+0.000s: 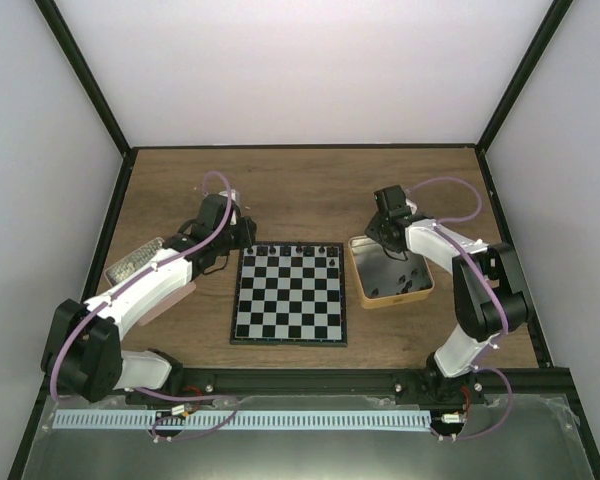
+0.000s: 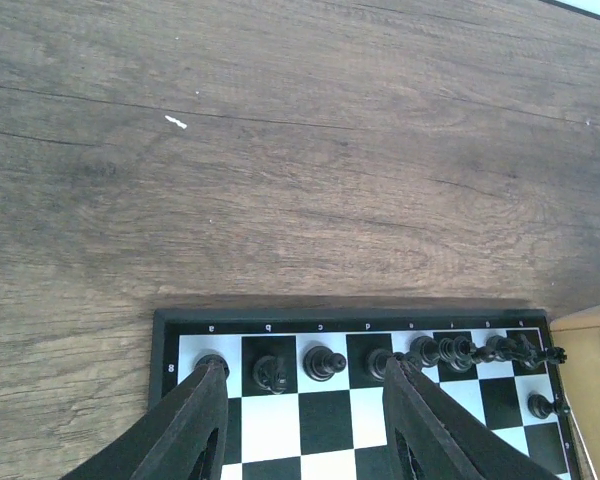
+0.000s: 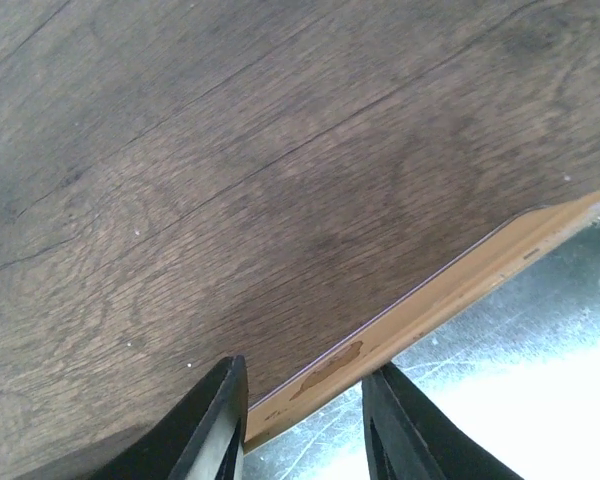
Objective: Set up the chess pieces on the board
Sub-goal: Adjust the storage box at the center of the board.
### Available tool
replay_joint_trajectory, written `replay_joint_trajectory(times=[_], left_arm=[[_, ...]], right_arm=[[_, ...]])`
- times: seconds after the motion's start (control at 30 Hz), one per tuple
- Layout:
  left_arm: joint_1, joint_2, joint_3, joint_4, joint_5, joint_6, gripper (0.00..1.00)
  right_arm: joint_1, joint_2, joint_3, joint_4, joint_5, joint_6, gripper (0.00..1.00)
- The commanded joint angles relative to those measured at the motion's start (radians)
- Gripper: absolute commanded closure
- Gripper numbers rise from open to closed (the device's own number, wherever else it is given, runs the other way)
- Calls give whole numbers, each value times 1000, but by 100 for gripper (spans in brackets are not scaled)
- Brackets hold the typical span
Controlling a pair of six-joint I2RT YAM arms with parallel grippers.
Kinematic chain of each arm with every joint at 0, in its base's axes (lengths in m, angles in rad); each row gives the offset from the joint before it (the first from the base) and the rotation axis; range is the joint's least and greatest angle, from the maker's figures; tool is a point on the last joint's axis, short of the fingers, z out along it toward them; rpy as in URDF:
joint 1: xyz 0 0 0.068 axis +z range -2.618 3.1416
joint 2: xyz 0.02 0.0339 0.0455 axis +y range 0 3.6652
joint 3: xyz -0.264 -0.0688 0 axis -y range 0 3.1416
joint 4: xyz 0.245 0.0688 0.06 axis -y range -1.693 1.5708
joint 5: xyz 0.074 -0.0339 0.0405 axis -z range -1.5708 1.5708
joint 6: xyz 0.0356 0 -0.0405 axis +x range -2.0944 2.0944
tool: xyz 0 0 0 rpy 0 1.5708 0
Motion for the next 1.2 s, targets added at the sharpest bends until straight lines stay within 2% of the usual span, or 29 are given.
replay_joint_trajectory(times=[0.0,0.13,0.53,0.93,1.17], left_arm=[[4,8,-5,9,9,12,55],[4,8,-4,8,9,13,55],[5,35,-9,10,36,17,55],[5,53,-4,10,62,15,54],[5,67,8,12,75,15,54]], right_arm=[[-9,13,1,16,-33,-102,69],[-8,9,1,13,-58,-174,73],[-9,15,29,-61,-196,-515,75],[-9,-81,-28,-101,-399,-580,78],[-4,-136,-69,-118,-493,-590,85]])
